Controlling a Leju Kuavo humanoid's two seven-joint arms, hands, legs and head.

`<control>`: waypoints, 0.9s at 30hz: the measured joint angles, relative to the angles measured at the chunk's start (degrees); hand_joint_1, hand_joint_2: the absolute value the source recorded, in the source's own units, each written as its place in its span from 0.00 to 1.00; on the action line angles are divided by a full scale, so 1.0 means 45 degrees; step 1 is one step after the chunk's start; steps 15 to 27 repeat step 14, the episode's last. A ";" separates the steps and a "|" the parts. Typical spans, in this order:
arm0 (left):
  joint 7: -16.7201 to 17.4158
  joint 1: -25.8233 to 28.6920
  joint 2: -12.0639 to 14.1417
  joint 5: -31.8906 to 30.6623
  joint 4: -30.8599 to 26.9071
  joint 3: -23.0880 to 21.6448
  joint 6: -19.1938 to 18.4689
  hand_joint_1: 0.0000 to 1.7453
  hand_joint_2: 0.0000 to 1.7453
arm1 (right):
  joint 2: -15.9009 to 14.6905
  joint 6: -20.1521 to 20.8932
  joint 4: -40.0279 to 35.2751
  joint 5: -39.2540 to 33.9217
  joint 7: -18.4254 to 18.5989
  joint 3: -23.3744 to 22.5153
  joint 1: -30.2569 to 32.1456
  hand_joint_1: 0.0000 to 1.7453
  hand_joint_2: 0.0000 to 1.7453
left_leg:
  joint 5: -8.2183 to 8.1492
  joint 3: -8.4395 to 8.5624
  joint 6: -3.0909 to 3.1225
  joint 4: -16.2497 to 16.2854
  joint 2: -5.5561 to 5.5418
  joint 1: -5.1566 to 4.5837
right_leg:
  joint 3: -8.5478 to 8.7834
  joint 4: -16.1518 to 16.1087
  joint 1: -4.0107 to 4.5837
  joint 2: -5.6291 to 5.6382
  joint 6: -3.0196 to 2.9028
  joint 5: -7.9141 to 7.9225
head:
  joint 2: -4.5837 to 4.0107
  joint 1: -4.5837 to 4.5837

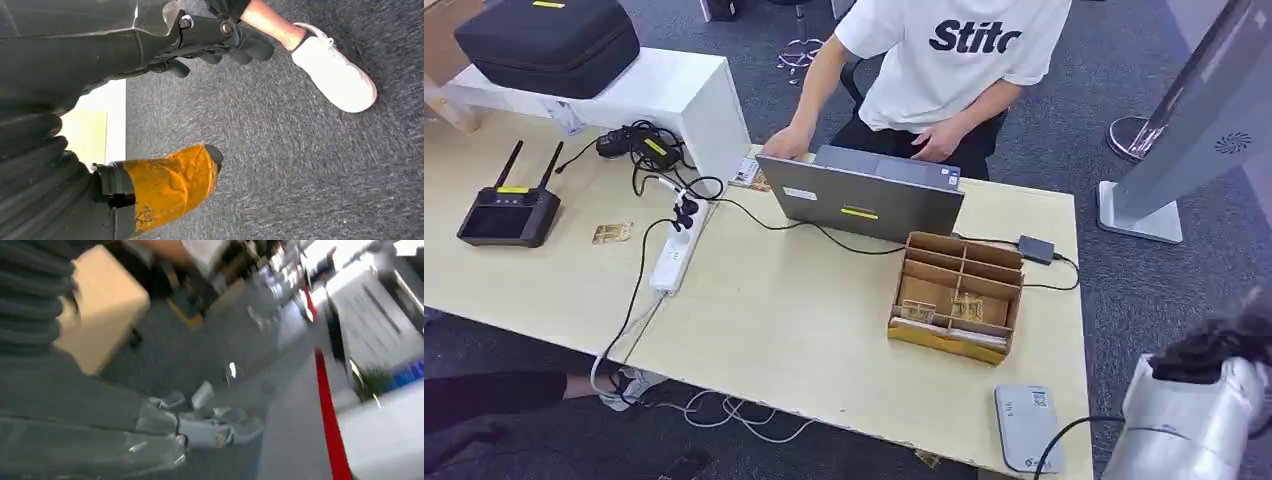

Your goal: Pass the card to the sensor for recognition and then transmit it.

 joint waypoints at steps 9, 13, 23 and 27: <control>-0.0603 0.0632 -0.0063 0.0195 0.0019 -0.0136 0.0326 0.00 1.00 | -0.3257 -0.0475 0.6607 0.4313 -0.1742 -0.1945 0.6906 0.00 1.00 | -0.0164 0.0031 0.0072 -0.0013 -0.0042 0.0005 | 0.0138 -0.0081 0.0015 -0.0075 0.0038 -0.0111 | 0.0000 0.0039; -0.0714 0.0633 -0.0204 0.0457 0.0019 -0.0019 0.0428 0.00 1.00 | -0.3286 -0.1604 0.8301 0.8738 0.0527 -0.0520 0.8029 0.00 1.00 | -0.0174 0.0069 0.0061 -0.0029 0.0040 0.0016 | 0.0129 -0.0079 0.0021 0.0023 0.0026 -0.0117 | 0.0000 0.0054; -0.0734 0.0632 -0.0214 0.0501 0.0019 0.0005 0.0428 0.00 1.00 | -0.3281 -0.1540 0.8569 0.9476 0.0906 -0.0073 0.8198 0.00 1.00 | -0.0174 0.0078 0.0060 -0.0029 0.0052 0.0017 | 0.0129 -0.0078 0.0022 0.0029 0.0025 -0.0116 | 0.0000 0.0049; -0.0734 0.0632 -0.0214 0.0501 0.0019 0.0005 0.0428 0.00 1.00 | -0.3281 -0.1540 0.8569 0.9476 0.0906 -0.0073 0.8198 0.00 1.00 | -0.0174 0.0078 0.0060 -0.0029 0.0052 0.0017 | 0.0129 -0.0078 0.0022 0.0029 0.0025 -0.0116 | 0.0000 0.0049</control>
